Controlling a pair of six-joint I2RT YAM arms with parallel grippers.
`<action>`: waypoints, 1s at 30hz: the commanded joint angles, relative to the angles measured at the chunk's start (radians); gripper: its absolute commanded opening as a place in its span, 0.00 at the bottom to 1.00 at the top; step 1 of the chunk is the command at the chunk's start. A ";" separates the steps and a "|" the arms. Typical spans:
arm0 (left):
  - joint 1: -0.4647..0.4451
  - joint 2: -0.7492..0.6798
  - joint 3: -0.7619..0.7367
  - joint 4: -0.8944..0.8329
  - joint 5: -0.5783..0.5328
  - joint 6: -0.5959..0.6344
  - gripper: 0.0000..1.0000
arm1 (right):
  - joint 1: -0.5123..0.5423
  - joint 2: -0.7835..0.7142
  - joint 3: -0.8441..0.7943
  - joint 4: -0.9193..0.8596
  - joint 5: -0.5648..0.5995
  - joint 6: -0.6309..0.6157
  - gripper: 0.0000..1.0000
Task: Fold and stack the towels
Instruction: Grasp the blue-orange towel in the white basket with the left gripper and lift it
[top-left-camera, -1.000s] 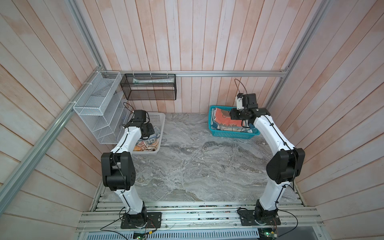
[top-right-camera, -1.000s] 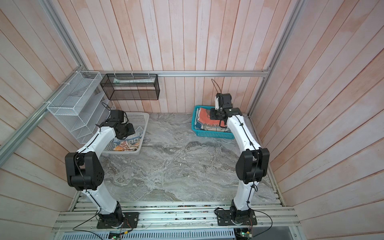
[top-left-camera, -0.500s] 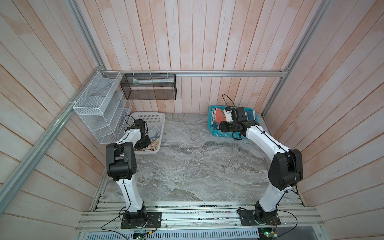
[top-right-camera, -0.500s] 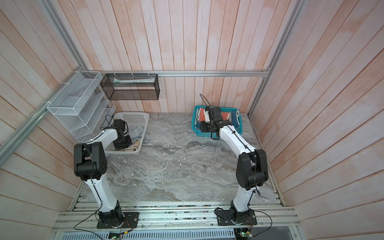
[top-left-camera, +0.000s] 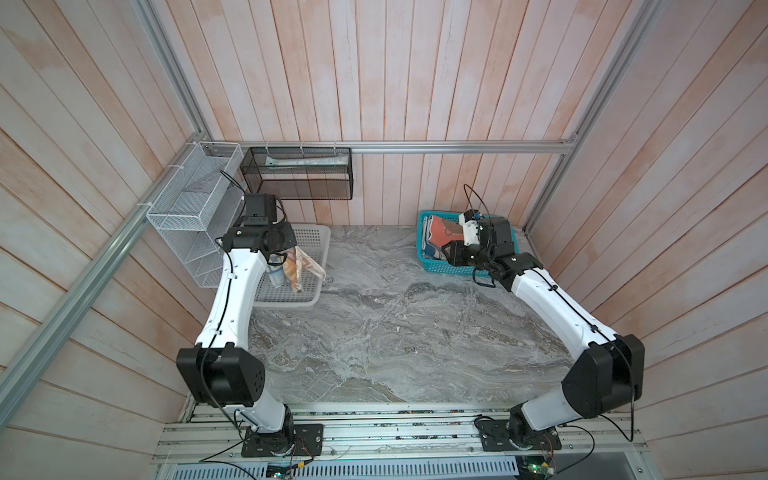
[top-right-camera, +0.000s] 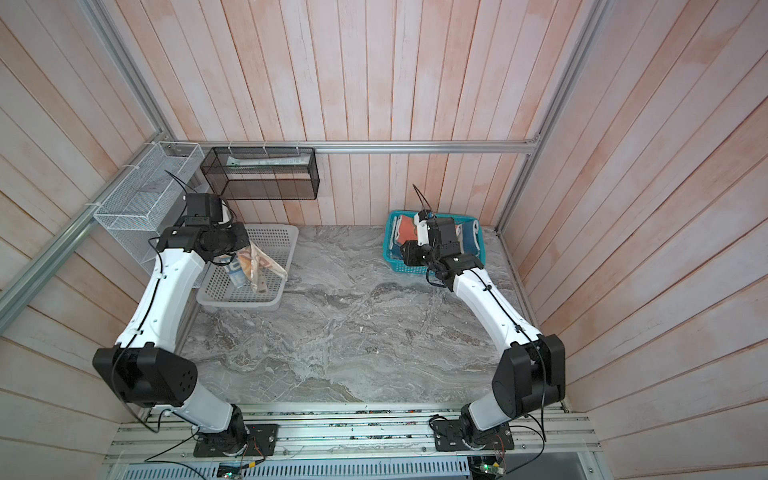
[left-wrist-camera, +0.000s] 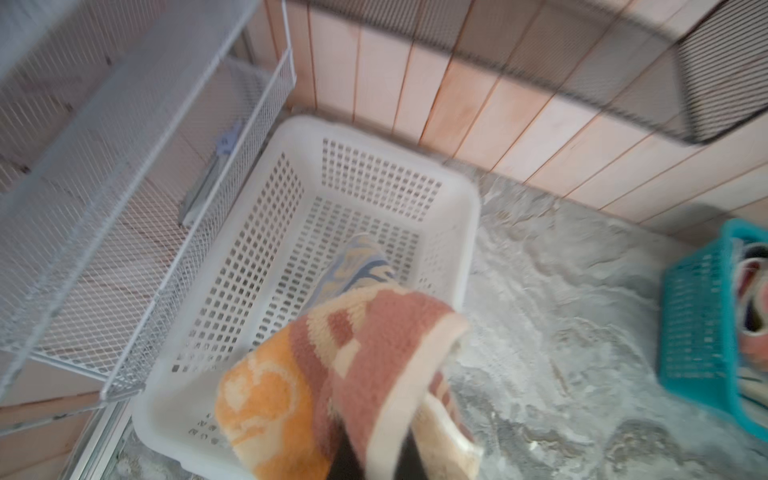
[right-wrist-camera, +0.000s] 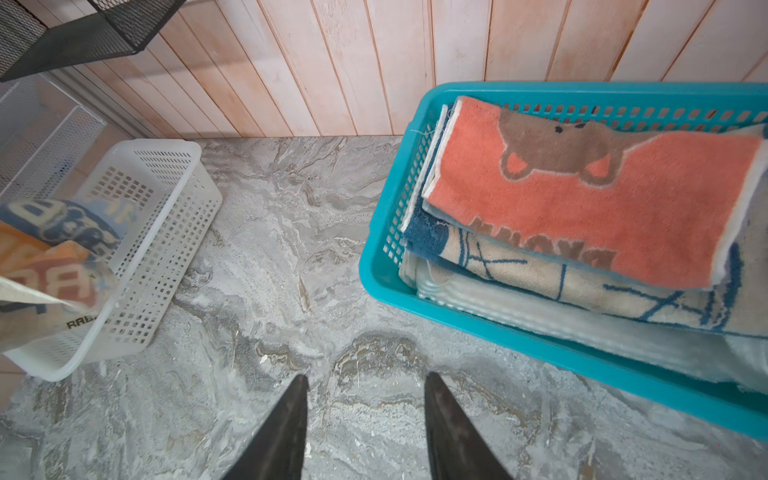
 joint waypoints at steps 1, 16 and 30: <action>-0.033 -0.037 0.025 -0.031 -0.038 0.019 0.00 | 0.014 -0.054 -0.050 0.016 -0.032 0.041 0.47; -0.526 0.032 0.296 -0.059 0.022 -0.050 0.00 | 0.012 -0.277 -0.220 -0.016 -0.053 0.055 0.47; -0.408 -0.041 -0.395 0.194 0.185 -0.242 0.46 | -0.008 -0.409 -0.408 -0.097 -0.083 0.053 0.48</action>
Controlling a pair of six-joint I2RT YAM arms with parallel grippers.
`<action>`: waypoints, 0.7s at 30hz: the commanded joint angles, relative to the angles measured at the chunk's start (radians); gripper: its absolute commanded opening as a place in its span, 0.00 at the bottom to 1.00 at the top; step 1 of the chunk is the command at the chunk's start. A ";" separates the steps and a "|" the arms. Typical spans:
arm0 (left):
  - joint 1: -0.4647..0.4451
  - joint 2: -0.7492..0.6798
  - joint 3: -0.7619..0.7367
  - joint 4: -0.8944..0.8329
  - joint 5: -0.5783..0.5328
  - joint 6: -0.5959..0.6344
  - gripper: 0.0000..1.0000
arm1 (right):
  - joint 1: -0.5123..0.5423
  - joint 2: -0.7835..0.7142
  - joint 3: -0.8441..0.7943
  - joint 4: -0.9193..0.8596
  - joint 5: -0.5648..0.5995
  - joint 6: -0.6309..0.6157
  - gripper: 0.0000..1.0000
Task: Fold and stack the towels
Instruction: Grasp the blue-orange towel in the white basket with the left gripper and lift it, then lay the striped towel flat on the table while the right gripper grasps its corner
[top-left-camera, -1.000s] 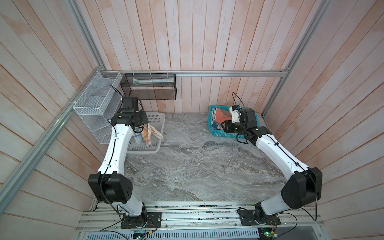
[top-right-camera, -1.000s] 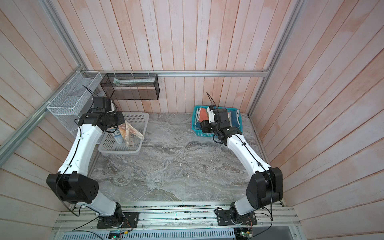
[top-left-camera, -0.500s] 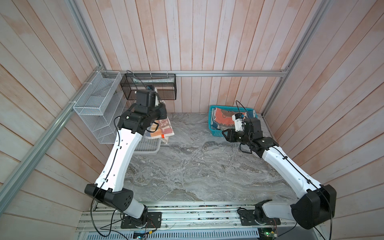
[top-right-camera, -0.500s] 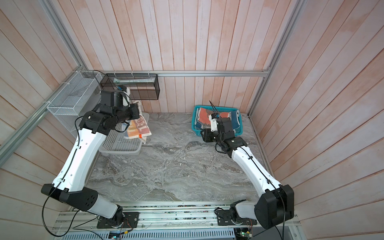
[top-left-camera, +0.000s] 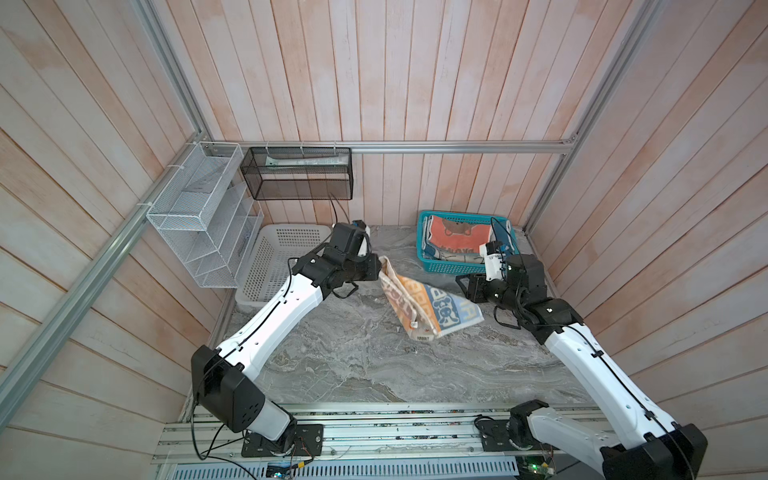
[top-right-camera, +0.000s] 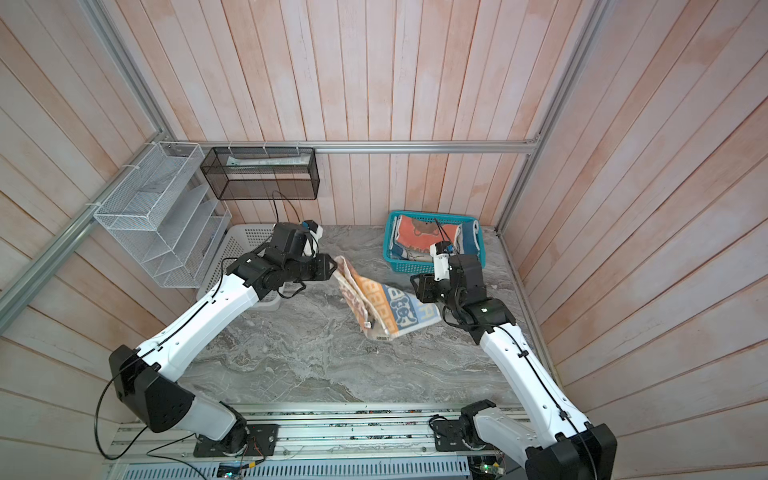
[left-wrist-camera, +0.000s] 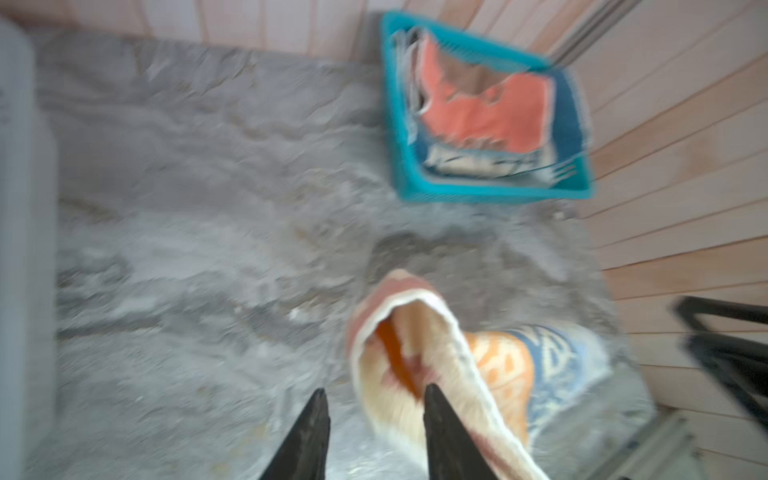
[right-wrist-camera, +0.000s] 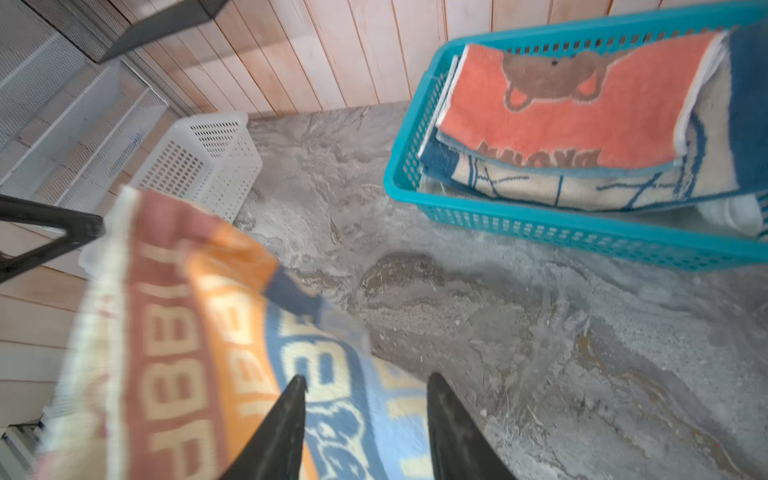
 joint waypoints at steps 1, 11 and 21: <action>0.068 0.017 -0.055 -0.024 -0.020 -0.058 0.48 | -0.004 0.029 -0.072 -0.032 -0.046 0.013 0.49; -0.182 -0.018 -0.229 0.117 -0.053 -0.107 0.48 | -0.005 0.147 -0.253 0.022 -0.031 0.036 0.49; -0.568 0.193 -0.290 0.144 -0.085 -0.323 0.50 | -0.025 0.161 -0.285 -0.103 0.204 0.180 0.60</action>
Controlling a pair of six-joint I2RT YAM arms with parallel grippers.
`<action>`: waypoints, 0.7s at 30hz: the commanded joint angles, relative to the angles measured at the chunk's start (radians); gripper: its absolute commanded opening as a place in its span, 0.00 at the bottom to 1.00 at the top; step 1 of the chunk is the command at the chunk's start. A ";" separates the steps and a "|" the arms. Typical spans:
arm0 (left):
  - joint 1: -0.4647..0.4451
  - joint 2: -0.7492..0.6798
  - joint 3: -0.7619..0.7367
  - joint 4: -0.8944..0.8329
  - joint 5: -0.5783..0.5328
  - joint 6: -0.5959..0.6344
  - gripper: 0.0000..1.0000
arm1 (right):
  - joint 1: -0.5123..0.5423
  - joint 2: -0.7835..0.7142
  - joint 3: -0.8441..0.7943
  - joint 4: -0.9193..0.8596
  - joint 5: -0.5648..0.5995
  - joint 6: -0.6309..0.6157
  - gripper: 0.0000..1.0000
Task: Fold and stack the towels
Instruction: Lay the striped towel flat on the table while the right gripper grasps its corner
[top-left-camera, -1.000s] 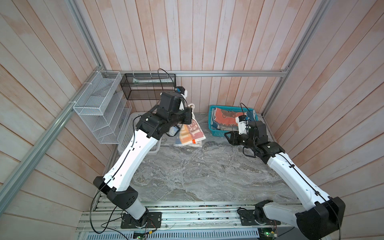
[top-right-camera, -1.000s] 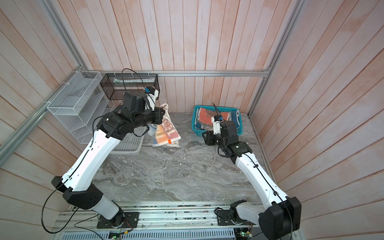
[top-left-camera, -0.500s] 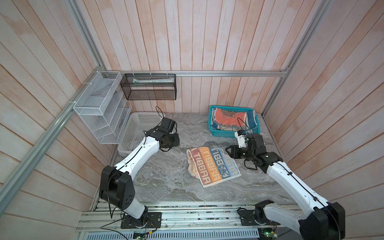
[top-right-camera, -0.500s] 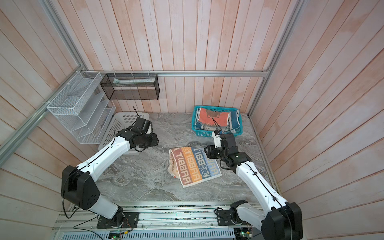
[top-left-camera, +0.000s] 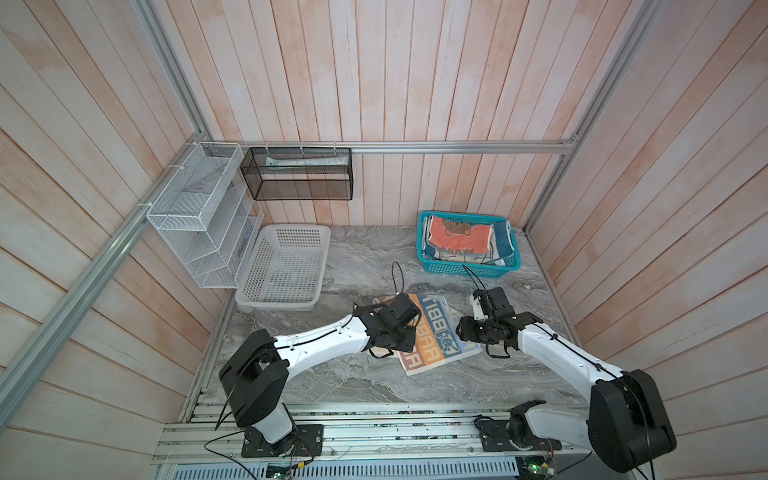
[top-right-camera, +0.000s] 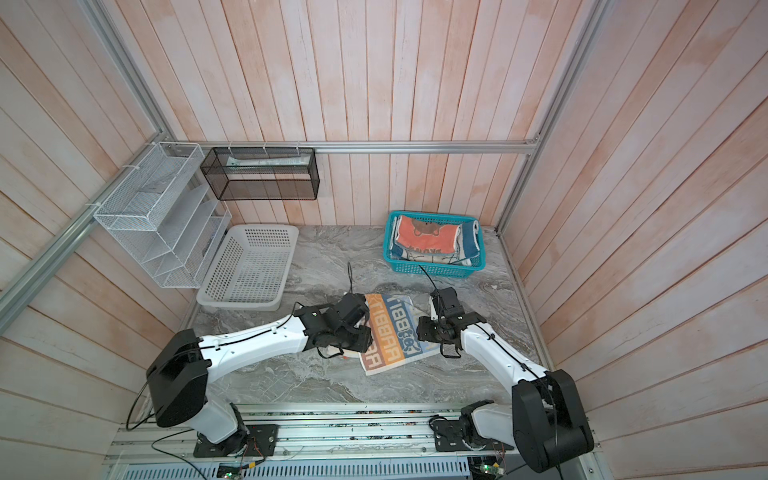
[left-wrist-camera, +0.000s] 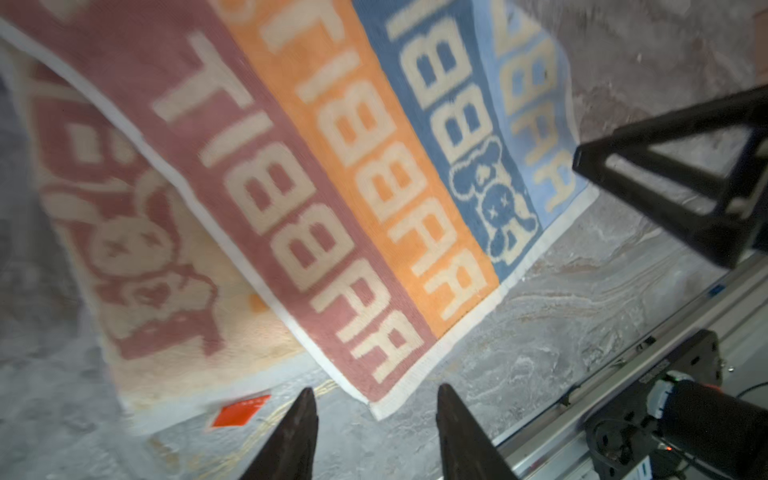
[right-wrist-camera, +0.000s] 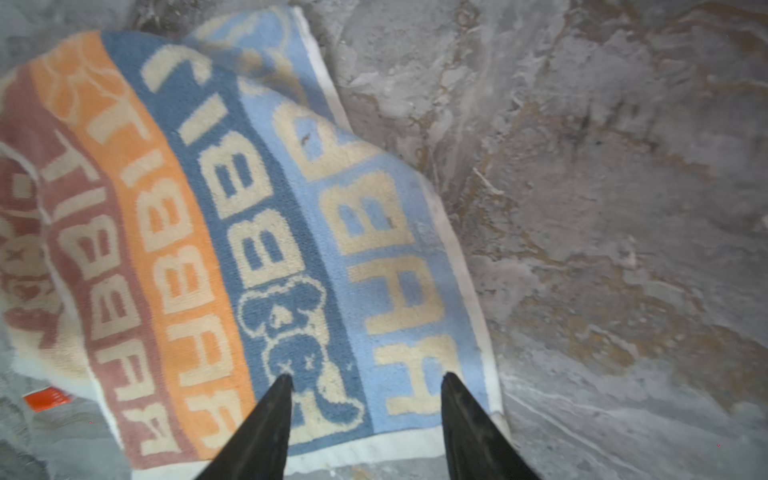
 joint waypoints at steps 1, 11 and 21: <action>-0.069 0.083 0.009 -0.010 -0.030 -0.097 0.51 | -0.021 -0.018 -0.006 -0.036 0.074 0.079 0.61; -0.128 0.250 0.046 -0.102 -0.103 -0.149 0.56 | -0.033 0.057 -0.109 0.004 0.123 0.163 0.62; -0.127 0.225 -0.044 -0.043 -0.104 -0.162 0.07 | -0.003 0.123 -0.157 0.085 0.002 0.170 0.24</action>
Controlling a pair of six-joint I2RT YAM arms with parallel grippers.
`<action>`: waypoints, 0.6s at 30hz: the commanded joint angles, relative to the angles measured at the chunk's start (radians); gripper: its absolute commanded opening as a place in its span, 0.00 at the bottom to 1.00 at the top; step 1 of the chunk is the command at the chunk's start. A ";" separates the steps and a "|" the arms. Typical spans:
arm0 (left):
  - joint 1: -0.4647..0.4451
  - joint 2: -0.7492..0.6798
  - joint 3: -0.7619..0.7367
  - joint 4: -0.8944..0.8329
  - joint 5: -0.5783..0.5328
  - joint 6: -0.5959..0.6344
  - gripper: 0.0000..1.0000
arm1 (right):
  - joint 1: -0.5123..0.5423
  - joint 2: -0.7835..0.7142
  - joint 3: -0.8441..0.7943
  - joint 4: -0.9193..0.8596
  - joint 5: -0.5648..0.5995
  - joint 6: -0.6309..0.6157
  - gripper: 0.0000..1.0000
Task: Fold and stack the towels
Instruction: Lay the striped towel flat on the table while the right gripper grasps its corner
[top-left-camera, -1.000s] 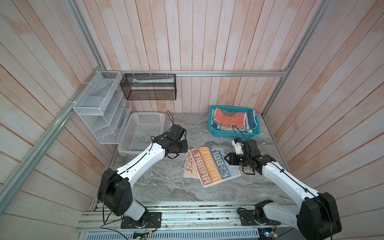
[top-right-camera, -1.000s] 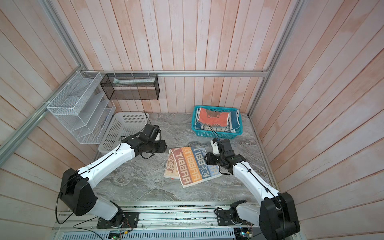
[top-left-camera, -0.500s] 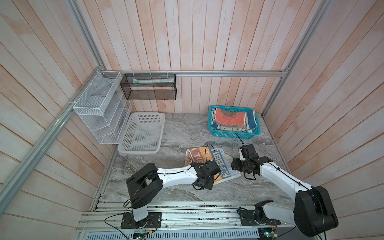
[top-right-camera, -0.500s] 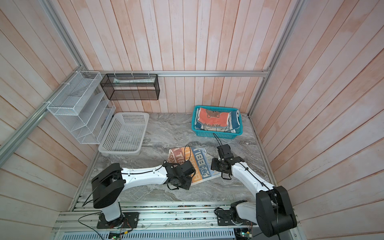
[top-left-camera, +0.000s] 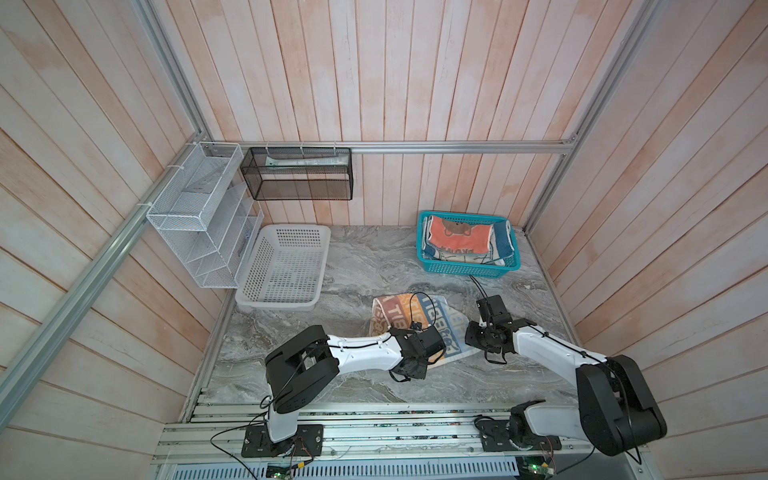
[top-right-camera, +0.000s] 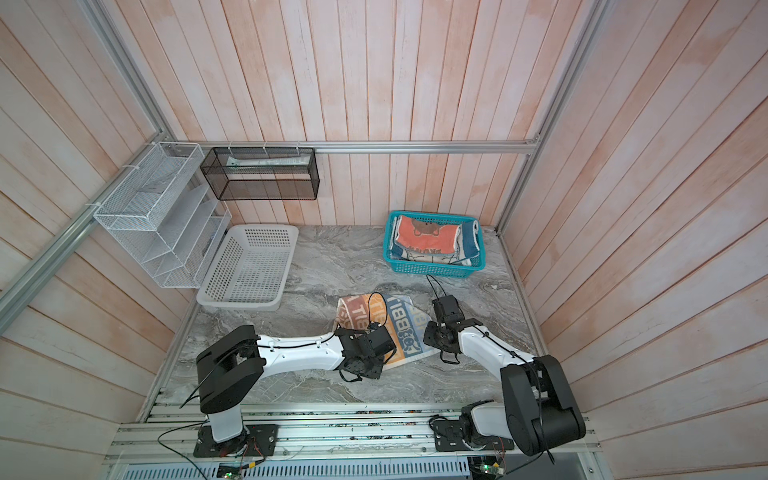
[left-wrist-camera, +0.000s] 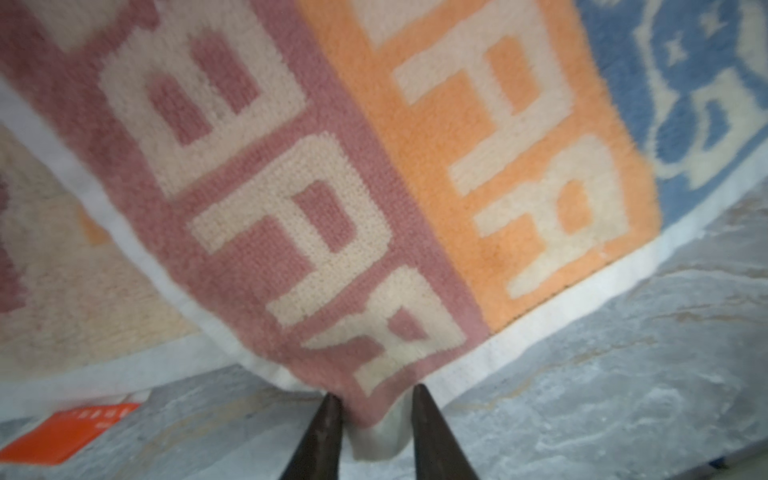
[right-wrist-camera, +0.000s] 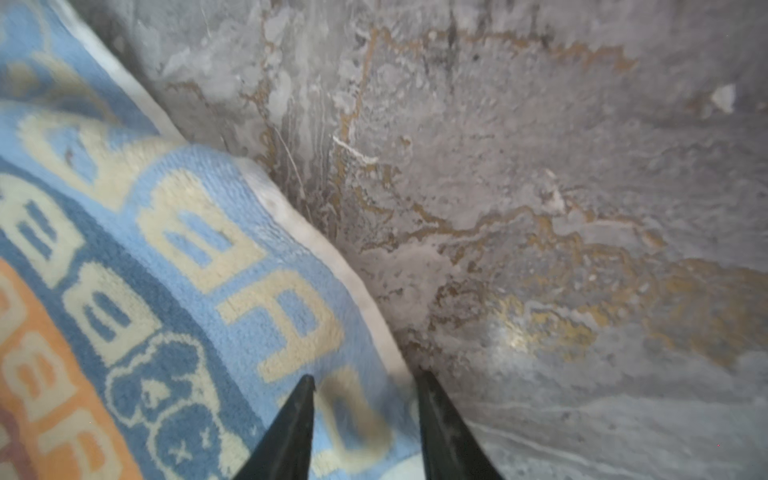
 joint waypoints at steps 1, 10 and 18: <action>0.000 0.008 -0.072 -0.012 0.003 -0.010 0.00 | 0.032 0.026 -0.046 -0.066 -0.069 0.019 0.14; 0.019 -0.263 0.020 -0.197 -0.237 0.037 0.00 | 0.149 -0.180 0.160 -0.320 0.022 0.055 0.00; 0.041 -0.536 0.128 -0.274 -0.395 0.136 0.00 | 0.225 -0.261 0.429 -0.528 0.058 0.063 0.00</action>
